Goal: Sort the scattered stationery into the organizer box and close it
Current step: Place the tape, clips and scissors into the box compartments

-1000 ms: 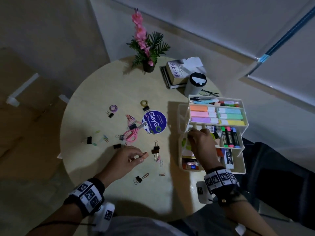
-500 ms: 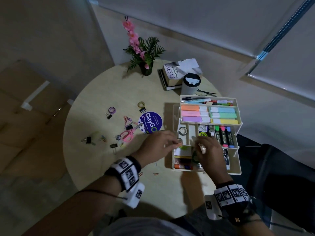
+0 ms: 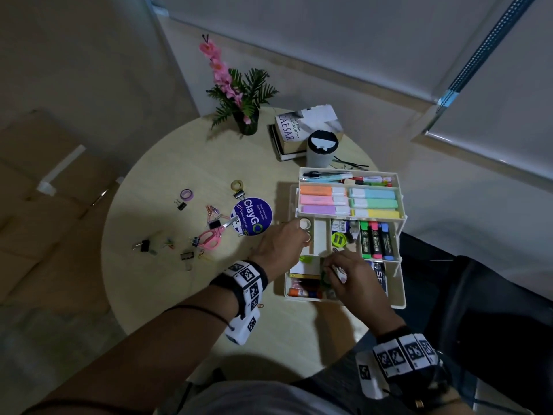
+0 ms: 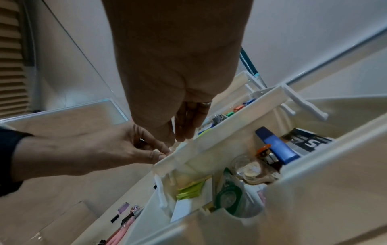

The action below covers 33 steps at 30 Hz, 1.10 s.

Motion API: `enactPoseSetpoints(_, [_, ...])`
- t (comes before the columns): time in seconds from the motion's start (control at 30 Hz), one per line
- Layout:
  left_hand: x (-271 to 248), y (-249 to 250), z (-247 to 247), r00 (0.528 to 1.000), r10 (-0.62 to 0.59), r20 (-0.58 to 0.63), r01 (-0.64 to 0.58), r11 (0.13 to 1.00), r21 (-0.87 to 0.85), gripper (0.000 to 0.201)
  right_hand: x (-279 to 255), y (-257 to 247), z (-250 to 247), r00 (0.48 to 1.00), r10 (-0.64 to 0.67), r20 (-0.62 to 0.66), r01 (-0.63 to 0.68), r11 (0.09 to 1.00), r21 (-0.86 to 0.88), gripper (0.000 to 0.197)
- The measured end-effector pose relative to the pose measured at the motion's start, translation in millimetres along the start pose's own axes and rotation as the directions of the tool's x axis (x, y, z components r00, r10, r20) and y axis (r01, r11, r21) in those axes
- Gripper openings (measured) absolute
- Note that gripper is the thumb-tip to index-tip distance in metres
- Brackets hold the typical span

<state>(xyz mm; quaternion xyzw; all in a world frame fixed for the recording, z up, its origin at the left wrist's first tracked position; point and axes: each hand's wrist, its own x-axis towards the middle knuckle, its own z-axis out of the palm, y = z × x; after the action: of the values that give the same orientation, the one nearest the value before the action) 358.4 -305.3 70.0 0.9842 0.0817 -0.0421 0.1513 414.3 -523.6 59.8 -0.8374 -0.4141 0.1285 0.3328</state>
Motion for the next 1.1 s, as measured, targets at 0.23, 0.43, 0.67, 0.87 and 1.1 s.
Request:
enactPoseSetpoints(0.23, [-18.4,-14.0,-13.8,0.996,-0.091,-0.009,0.086,0.963,-0.256,0.018,32.1,-35.0,1.0,0.996,-0.081,0.040,0.081,0.997,-0.011,0.014])
enactPoseSetpoints(0.43, [-69.7,-88.3,-24.4,0.967,-0.247,-0.058,0.213,0.914,-0.346,0.012,89.8,-81.6,35.7,0.982,-0.119,0.146,0.117,0.993,0.026,0.016])
enactPoseSetpoints(0.67, [-126.7,-180.0,-18.9,0.897,-0.435,-0.073,0.363,0.822,-0.440,0.007,192.9,-113.4,99.5,0.943,0.118,0.311,-0.057,0.979,-0.197,0.017])
enactPoseSetpoints(0.87, [-155.0,-244.0,-8.0,0.858,-0.509,-0.067,0.425,0.778,-0.463,0.009,271.6,-98.8,163.6,0.956,0.195,0.217,-0.143,0.962,-0.234,0.016])
enactPoseSetpoints(1.1, [-143.5,-305.7,-17.1,0.834,-0.550,-0.039,0.454,0.725,-0.518,0.015,307.1,-79.7,216.7,0.968,0.241,0.070,-0.218,0.947,-0.235,0.030])
